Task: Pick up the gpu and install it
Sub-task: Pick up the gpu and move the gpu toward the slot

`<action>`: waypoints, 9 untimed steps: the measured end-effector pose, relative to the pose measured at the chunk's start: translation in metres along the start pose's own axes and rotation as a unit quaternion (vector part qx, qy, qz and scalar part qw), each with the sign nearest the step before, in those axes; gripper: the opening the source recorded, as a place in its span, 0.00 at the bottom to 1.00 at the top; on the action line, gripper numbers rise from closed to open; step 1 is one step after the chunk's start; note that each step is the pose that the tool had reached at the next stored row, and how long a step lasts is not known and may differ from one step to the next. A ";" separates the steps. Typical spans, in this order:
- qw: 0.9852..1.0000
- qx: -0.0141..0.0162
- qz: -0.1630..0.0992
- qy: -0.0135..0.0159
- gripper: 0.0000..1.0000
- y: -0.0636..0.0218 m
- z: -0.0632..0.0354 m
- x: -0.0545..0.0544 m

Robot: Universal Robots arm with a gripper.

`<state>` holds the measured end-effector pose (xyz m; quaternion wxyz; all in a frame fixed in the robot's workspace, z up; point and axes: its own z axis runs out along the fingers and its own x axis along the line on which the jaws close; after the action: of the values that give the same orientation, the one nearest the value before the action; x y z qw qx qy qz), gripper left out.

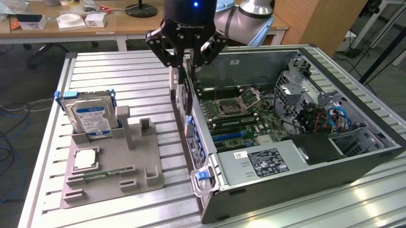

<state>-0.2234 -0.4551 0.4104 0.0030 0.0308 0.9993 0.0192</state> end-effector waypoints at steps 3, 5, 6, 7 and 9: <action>1.000 0.000 0.000 0.000 0.26 0.0001 0.0000 -0.001; 1.000 0.000 0.000 0.000 0.26 0.0001 0.0000 -0.001; 1.000 0.000 0.000 0.000 0.26 0.0001 0.0000 -0.001; 1.000 0.000 0.000 0.000 0.26 0.0001 0.0000 -0.002; 1.000 0.000 0.000 0.000 0.26 0.0003 0.0000 -0.005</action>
<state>-0.2187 -0.4551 0.4104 0.0030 0.0307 0.9993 0.0194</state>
